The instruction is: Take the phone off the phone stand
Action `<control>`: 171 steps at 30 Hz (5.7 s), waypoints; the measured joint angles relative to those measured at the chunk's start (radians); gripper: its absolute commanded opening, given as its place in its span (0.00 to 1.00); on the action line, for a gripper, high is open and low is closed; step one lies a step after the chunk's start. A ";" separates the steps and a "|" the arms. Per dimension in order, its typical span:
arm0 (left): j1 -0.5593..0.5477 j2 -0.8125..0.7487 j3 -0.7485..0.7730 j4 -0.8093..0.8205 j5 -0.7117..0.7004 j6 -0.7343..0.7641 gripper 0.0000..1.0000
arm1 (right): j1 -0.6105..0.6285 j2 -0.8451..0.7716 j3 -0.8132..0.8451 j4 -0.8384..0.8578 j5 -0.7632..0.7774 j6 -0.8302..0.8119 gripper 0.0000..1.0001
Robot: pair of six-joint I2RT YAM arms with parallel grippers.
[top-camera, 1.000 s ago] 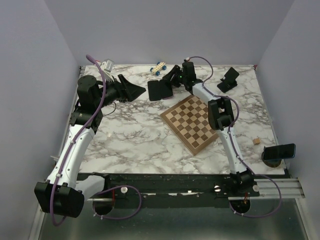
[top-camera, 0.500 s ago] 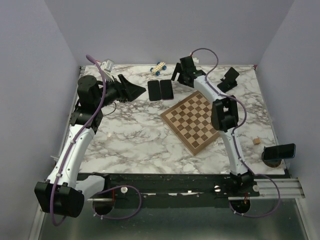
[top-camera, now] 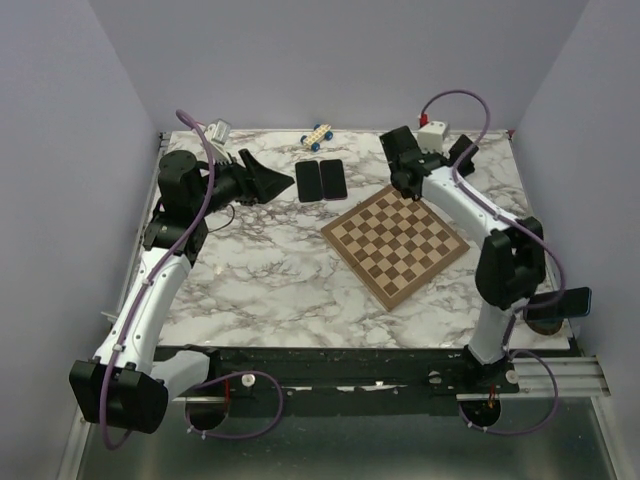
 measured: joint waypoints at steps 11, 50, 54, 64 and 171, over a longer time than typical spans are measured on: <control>-0.062 -0.001 0.000 -0.022 -0.019 0.021 0.75 | -0.207 -0.724 -0.586 0.133 0.051 0.093 0.92; -0.229 0.004 0.000 -0.037 -0.079 0.075 0.76 | -0.674 -0.936 -0.899 -0.400 0.140 0.977 1.00; -0.232 0.004 0.000 -0.043 -0.089 0.085 0.76 | -0.705 -0.927 -0.906 -0.388 0.155 0.976 1.00; -0.249 0.004 0.000 -0.062 -0.108 0.109 0.76 | -0.756 -0.897 -0.912 -0.301 0.167 0.967 1.00; -0.319 -0.010 0.004 -0.106 -0.153 0.168 0.77 | -0.898 -0.830 -1.074 0.048 0.106 0.594 0.56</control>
